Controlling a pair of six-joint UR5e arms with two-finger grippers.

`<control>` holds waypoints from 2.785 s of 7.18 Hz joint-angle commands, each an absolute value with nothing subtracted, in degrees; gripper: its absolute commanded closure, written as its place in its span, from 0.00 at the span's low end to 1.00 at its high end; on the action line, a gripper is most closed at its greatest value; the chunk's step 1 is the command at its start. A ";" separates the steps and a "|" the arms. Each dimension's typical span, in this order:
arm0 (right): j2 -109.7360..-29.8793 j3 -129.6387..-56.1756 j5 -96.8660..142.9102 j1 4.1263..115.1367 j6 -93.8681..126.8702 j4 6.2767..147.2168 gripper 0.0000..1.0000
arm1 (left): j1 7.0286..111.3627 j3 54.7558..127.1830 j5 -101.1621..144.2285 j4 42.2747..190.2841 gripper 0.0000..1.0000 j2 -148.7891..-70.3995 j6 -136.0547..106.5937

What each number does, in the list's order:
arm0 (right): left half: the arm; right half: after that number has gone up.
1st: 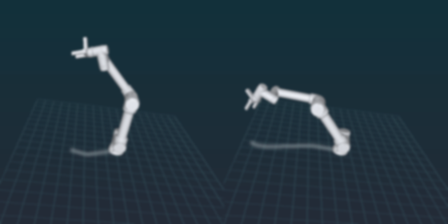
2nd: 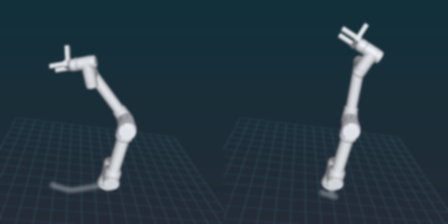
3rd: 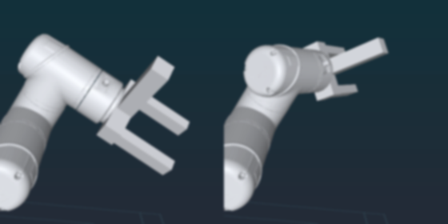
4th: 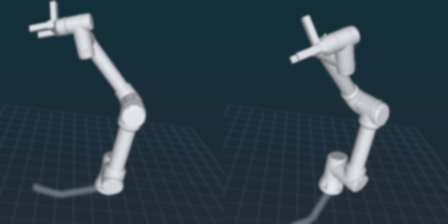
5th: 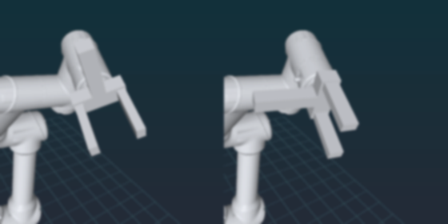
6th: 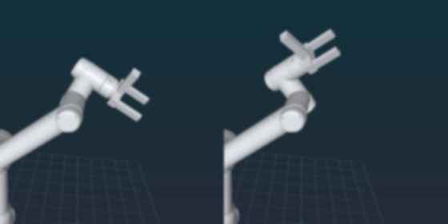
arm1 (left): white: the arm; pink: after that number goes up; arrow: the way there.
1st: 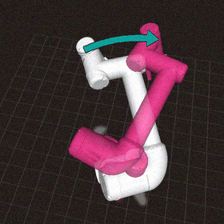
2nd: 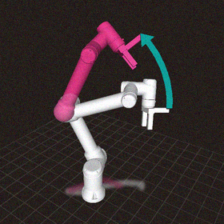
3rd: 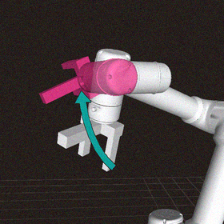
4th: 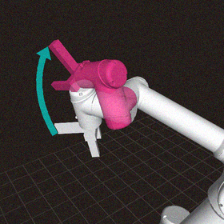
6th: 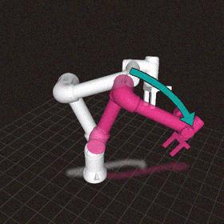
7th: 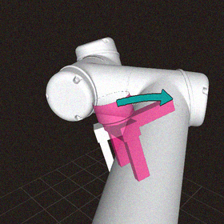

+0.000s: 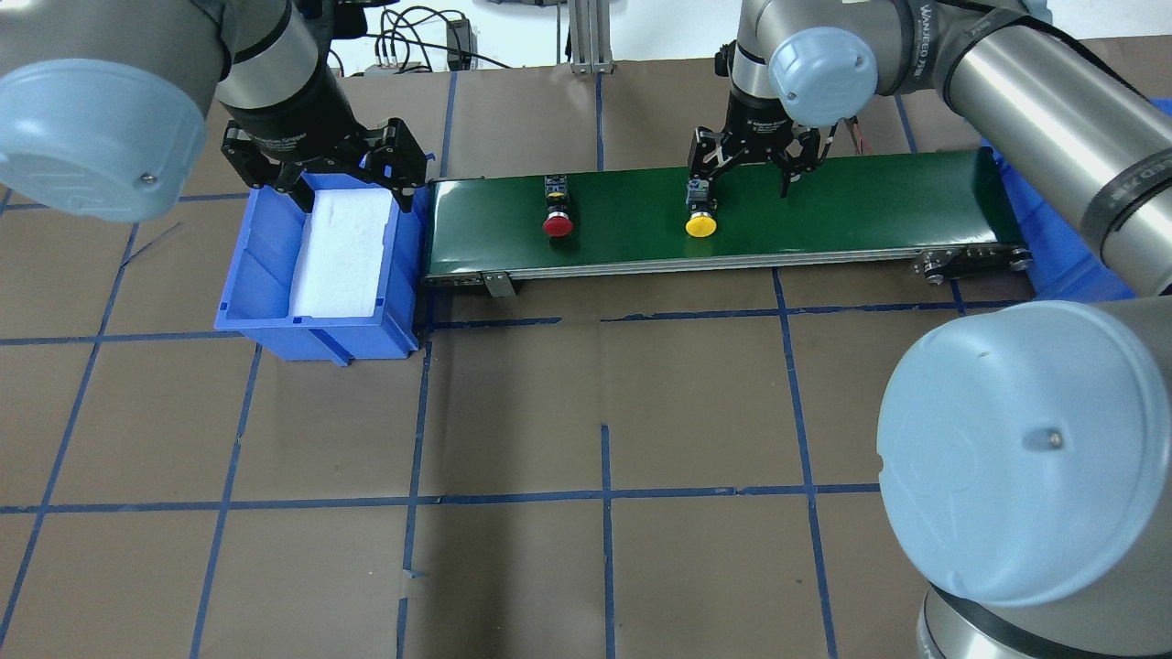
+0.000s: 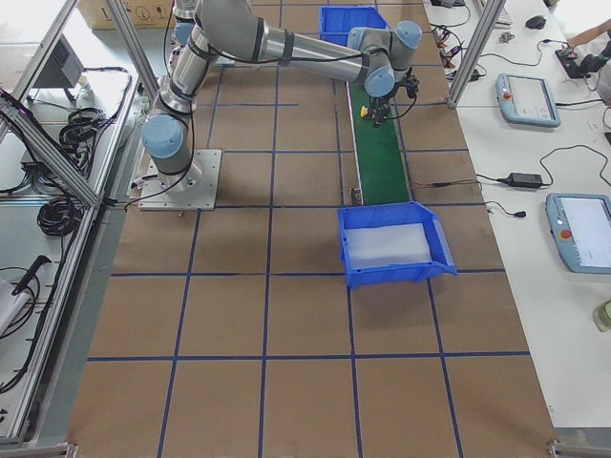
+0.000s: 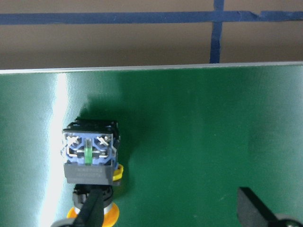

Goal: Transport two buttons from left to right
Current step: 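Lower the right gripper onto the yellow button on the belt and grasp it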

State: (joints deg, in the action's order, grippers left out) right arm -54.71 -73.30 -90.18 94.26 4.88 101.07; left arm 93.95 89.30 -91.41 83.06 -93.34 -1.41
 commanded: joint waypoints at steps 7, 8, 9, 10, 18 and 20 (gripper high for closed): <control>-52.21 -71.98 -88.76 94.31 5.98 101.69 0.12 | 93.96 89.30 -91.32 83.06 0.00 -93.34 -1.41; -52.12 -71.37 -88.33 94.31 6.15 101.78 0.18 | 93.96 89.30 -91.32 83.06 0.00 -93.34 -1.41; -51.42 -70.32 -88.85 94.31 6.07 101.69 0.44 | 93.96 89.30 -91.32 83.06 0.00 -93.34 -1.41; -51.16 -68.83 -88.94 94.31 6.06 101.52 0.54 | 93.96 89.30 -91.32 83.06 0.00 -93.34 -1.41; -53.08 -59.33 -92.45 87.23 -3.38 89.04 0.90 | 93.78 89.30 -91.23 83.06 0.00 -93.34 -1.41; -53.44 -56.88 -95.88 79.93 -9.90 89.56 0.89 | 93.78 89.30 -91.32 83.06 0.00 -93.34 -1.41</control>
